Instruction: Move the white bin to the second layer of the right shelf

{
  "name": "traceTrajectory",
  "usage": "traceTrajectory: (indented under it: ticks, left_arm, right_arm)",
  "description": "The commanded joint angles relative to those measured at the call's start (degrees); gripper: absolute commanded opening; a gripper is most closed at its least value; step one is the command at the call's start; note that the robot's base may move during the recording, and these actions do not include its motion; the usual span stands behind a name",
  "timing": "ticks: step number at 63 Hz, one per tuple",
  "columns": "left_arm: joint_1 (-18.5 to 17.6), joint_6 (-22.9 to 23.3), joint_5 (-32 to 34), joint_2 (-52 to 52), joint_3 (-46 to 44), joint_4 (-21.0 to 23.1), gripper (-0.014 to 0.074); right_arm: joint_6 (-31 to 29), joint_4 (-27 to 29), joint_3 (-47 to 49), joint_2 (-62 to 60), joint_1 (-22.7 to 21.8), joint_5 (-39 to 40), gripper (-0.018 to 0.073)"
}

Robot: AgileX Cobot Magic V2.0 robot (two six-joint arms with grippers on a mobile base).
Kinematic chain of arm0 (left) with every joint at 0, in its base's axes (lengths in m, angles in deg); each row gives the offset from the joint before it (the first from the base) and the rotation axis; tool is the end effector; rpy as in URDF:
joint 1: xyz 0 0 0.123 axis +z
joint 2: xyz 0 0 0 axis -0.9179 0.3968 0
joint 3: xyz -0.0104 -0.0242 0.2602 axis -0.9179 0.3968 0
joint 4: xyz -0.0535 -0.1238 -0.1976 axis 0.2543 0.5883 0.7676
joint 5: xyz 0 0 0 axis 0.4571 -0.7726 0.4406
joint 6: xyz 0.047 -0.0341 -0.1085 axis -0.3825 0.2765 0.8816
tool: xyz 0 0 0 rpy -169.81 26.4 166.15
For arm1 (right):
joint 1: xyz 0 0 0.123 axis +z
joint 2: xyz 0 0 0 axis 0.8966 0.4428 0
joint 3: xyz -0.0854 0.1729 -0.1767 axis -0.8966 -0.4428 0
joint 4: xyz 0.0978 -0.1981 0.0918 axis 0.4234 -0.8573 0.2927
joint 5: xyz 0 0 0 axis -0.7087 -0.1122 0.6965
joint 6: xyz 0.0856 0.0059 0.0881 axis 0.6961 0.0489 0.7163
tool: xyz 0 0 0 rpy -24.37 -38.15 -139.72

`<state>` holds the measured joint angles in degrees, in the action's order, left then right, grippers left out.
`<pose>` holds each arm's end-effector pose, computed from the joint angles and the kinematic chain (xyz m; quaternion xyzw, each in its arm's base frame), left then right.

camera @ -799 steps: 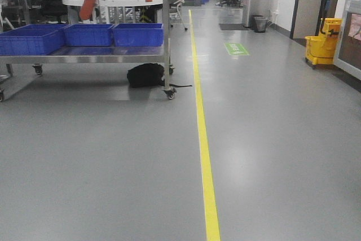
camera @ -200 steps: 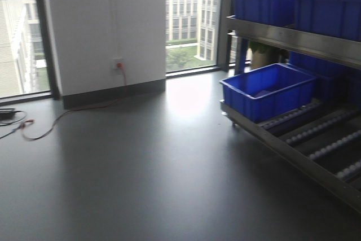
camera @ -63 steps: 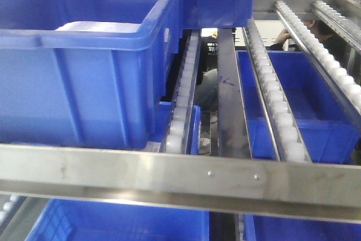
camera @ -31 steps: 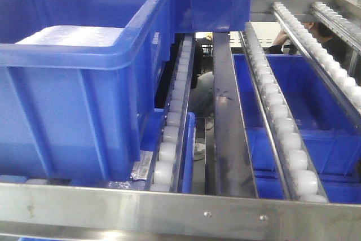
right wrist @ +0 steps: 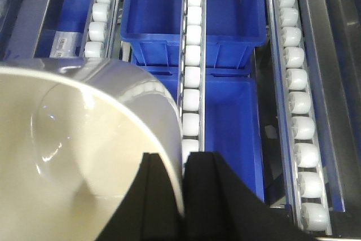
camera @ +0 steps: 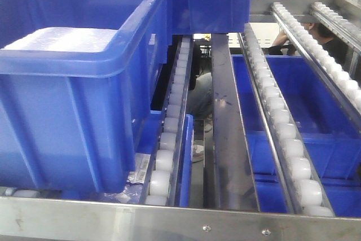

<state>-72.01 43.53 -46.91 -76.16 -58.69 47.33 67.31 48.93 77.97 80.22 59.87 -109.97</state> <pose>0.0988 -0.0101 0.2037 0.0473 0.7044 -0.0231 0.7078 0.1208 -0.0047 0.2995 0.0452 0.8765 0.0084 0.4793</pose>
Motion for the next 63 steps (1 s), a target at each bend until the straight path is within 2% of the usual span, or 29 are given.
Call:
traceTrajectory:
  ticks: [1,43,63]
  left_arm:
    - [-0.48,0.15,4.82,-0.75,2.11,0.35,0.0085]
    - [-0.48,0.15,4.82,-0.75,2.11,0.35,0.0085]
    - [-0.48,0.15,4.82,-0.75,2.11,0.35,0.0085]
  right_arm:
    - [-0.07,0.11,1.82,0.17,-0.3,5.08,0.0048]
    - [-0.07,-0.23,1.82,0.59,-0.3,4.49,0.0048]
    - [-2.03,-1.8,2.04,13.9,-0.3,9.1,0.0048]
